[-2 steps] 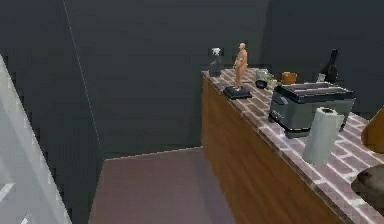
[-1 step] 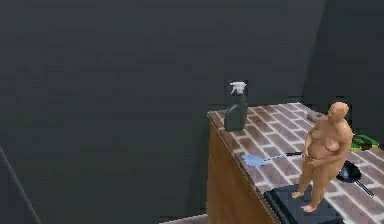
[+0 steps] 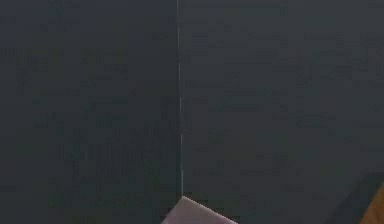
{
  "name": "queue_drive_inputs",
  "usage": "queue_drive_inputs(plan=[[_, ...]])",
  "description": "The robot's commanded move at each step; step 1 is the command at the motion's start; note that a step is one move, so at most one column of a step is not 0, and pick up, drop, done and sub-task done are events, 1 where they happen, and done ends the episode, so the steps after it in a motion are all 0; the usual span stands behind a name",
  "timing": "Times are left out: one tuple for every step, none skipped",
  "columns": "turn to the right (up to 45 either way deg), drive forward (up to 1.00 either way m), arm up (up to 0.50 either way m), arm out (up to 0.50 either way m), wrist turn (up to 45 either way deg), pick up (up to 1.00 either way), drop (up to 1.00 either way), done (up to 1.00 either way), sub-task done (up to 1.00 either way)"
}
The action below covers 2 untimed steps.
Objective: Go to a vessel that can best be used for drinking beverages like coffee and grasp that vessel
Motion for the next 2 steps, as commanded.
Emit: queue_drive_inputs(plan=[[45.0, 0.0, 0.0, 0.0, 0.0, 0.0, 0.0, 0.0, 0.0], [45.0, 0.0, 0.0, 0.0, 0.0, 0.0, 0.0, 0.0, 0.0]])
